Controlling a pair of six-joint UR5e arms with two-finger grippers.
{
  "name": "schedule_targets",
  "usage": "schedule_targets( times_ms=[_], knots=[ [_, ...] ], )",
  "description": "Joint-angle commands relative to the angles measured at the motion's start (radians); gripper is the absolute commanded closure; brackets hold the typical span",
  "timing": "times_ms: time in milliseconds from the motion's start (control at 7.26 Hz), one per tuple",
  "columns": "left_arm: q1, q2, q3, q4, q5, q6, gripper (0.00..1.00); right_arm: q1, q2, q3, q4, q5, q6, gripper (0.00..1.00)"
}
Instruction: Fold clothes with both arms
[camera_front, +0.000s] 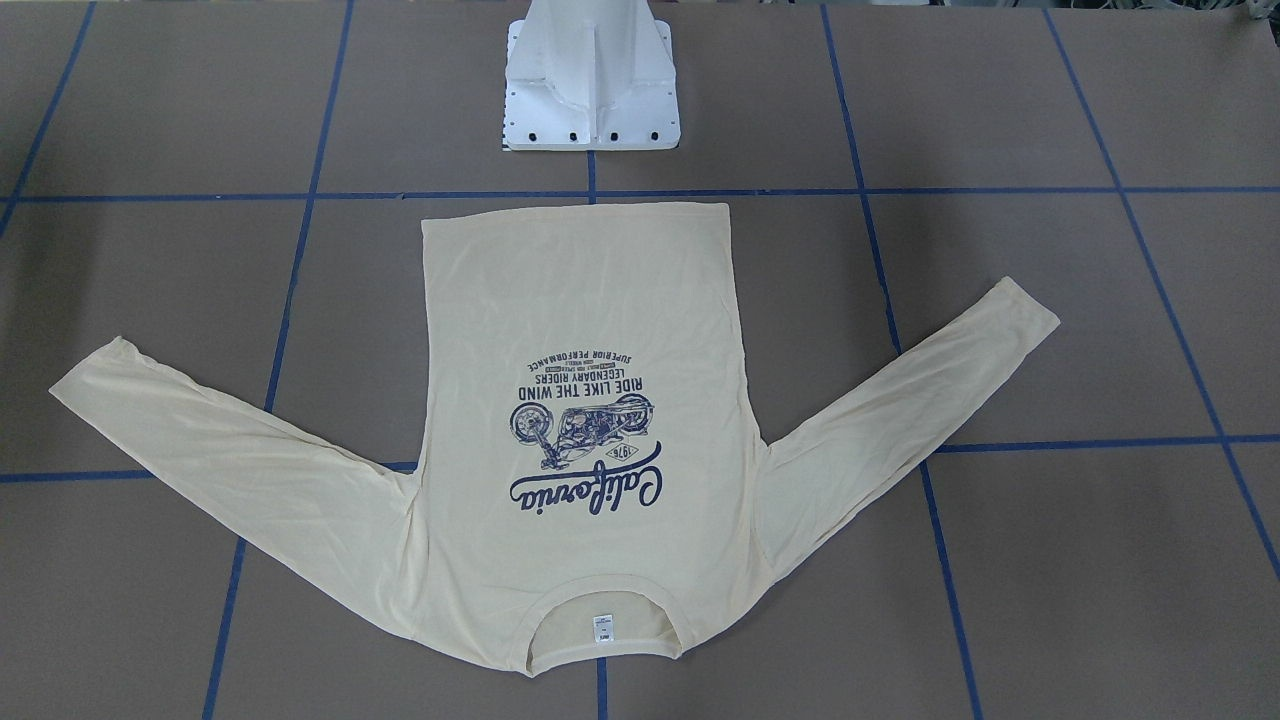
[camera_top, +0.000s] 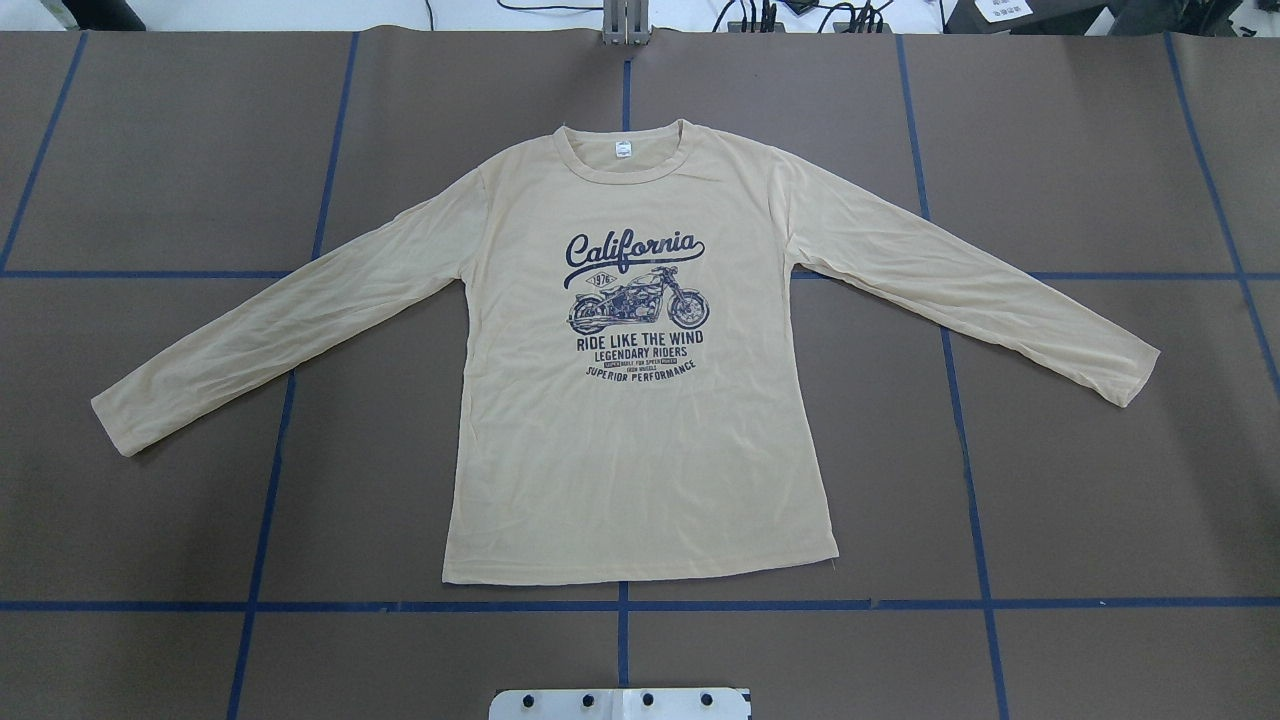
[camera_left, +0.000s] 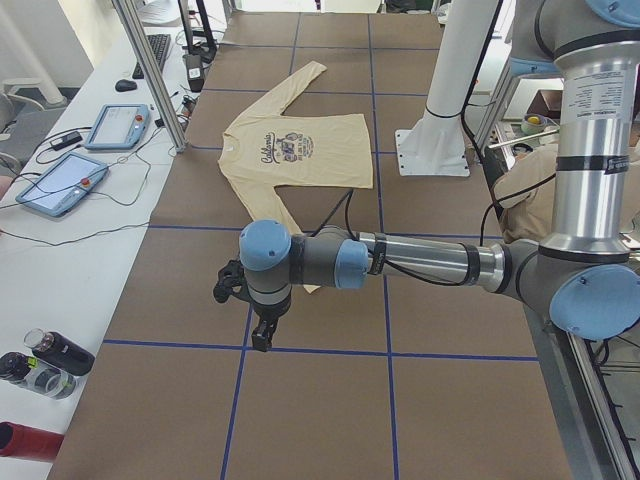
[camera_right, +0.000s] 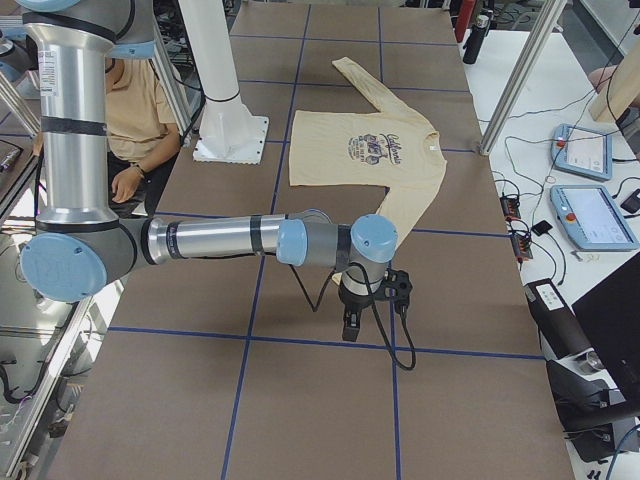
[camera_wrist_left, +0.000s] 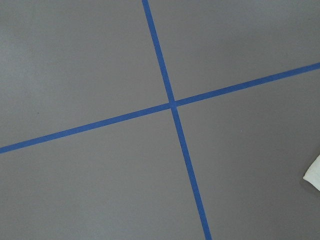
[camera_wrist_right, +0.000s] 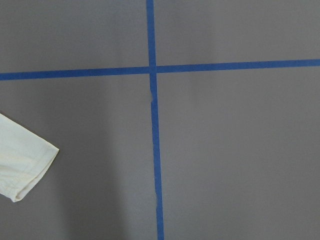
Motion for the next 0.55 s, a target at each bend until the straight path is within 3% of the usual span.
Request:
schedule_targets(
  times_ms=[0, 413],
  knots=[
    [0.001, -0.012, -0.018, 0.009, 0.005, -0.014, 0.0, -0.002, -0.005, -0.004, 0.002, 0.002, -0.001, 0.0],
    [0.003, 0.0, -0.028, 0.0, -0.03, -0.012, 0.0, -0.008, -0.011, 0.021, 0.008, 0.028, 0.001, 0.0]
  ],
)
